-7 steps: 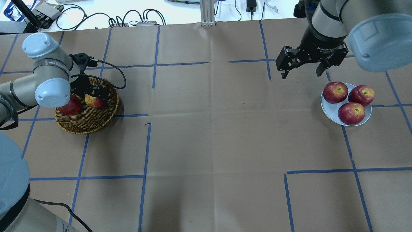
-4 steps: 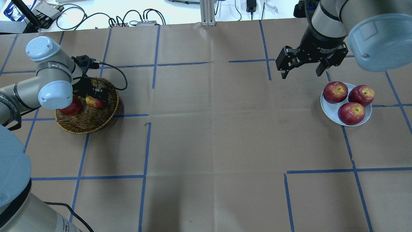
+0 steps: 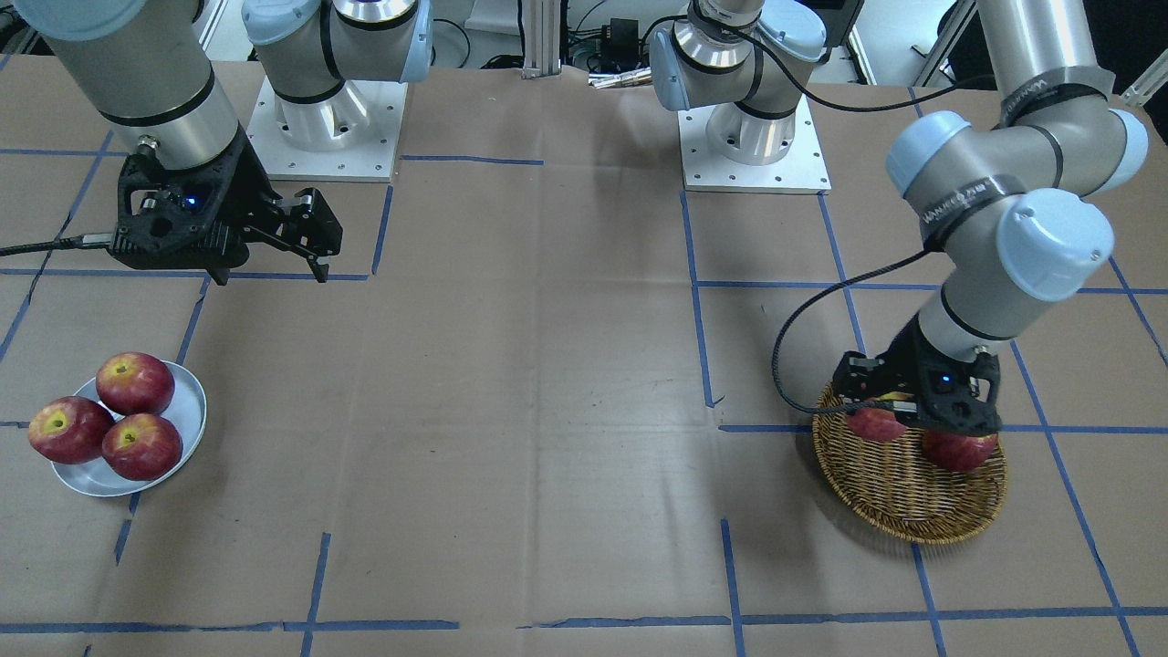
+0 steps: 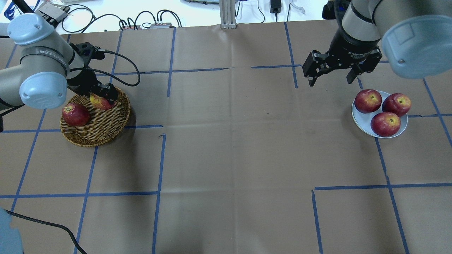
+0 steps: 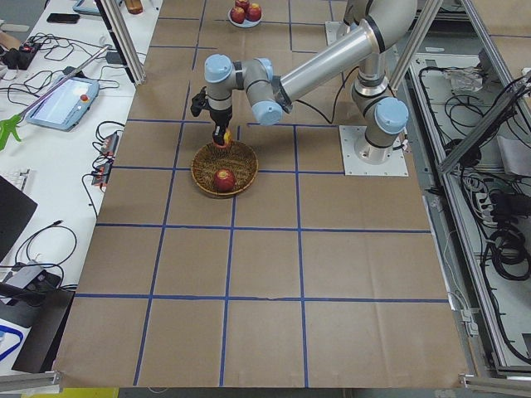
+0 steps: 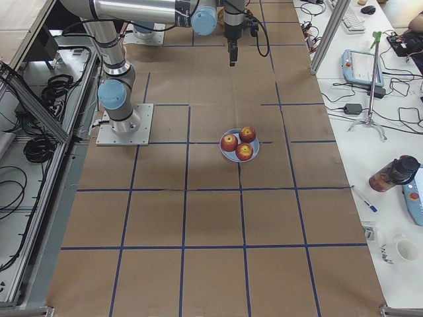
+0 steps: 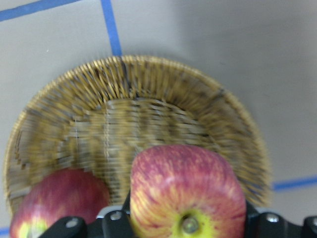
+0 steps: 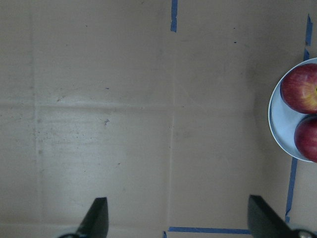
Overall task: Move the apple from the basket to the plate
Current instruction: 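Carry the apple with the left gripper toward the table center and release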
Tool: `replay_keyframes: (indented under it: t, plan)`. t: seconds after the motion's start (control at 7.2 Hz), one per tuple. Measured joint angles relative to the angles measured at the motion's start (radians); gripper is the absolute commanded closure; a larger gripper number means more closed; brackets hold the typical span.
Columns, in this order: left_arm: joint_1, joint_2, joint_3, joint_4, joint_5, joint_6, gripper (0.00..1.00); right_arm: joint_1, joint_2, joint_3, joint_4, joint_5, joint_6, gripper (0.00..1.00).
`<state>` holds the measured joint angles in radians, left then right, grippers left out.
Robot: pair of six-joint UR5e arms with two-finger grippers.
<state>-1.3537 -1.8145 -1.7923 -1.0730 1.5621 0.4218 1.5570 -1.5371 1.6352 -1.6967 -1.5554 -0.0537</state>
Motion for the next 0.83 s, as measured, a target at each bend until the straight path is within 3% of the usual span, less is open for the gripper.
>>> replay_keyframes:
  t: [0.28,0.56,0.83]
  plan:
    - [-0.225,0.023,-0.017,-0.024,0.002,-0.193,0.57,0.0,0.0,0.0,0.0,0.0,0.0,0.0]
    - [-0.46,-0.036,-0.003,0.002,0.008,-0.507,0.56,0.0,0.0,0.0,0.0,0.0,0.0,0.0]
    - [-0.598,-0.172,0.016,0.187,0.012,-0.665,0.55,0.0,0.0,0.0,0.0,0.0,0.0,0.0]
